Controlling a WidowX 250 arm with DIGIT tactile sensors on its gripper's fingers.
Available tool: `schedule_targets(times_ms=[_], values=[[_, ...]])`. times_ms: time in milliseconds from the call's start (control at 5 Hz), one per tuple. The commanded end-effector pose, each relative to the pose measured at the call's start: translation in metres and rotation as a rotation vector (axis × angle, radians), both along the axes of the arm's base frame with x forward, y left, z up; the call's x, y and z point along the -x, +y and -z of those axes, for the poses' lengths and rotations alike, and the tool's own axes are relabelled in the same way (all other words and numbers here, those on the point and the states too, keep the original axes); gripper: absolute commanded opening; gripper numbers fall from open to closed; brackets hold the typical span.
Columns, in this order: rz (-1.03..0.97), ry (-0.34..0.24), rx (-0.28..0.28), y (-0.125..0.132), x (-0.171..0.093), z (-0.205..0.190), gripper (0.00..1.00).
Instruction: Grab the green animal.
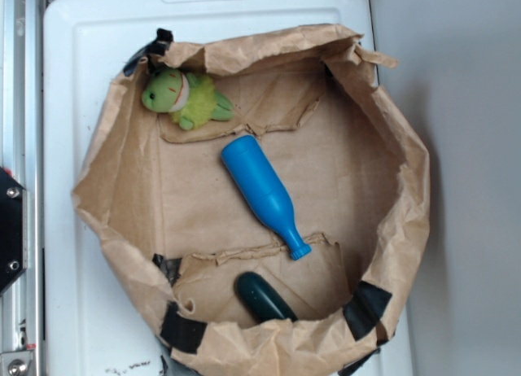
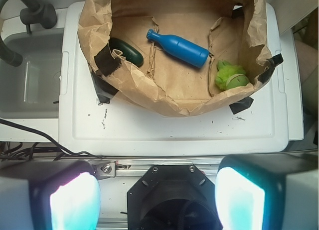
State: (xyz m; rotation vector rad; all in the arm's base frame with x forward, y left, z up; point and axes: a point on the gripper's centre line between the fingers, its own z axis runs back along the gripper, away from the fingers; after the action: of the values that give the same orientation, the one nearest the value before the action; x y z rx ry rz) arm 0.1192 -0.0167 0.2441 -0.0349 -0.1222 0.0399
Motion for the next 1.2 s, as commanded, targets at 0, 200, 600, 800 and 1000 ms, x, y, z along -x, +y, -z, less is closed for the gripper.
schedule_targets(times_ms=[0, 200, 600, 800, 1000], values=[[0.000, 0.000, 0.000, 0.000, 0.000, 0.000, 1.00], [-0.013, 0.003, -0.002, 0.001, -0.043, 0.003, 1.00], [0.259, -0.045, 0.096, 0.003, -0.120, 0.018, 1.00], [0.475, -0.029, 0.091, 0.006, -0.125, 0.029, 1.00], [0.475, -0.029, 0.091, 0.006, -0.125, 0.029, 1.00]])
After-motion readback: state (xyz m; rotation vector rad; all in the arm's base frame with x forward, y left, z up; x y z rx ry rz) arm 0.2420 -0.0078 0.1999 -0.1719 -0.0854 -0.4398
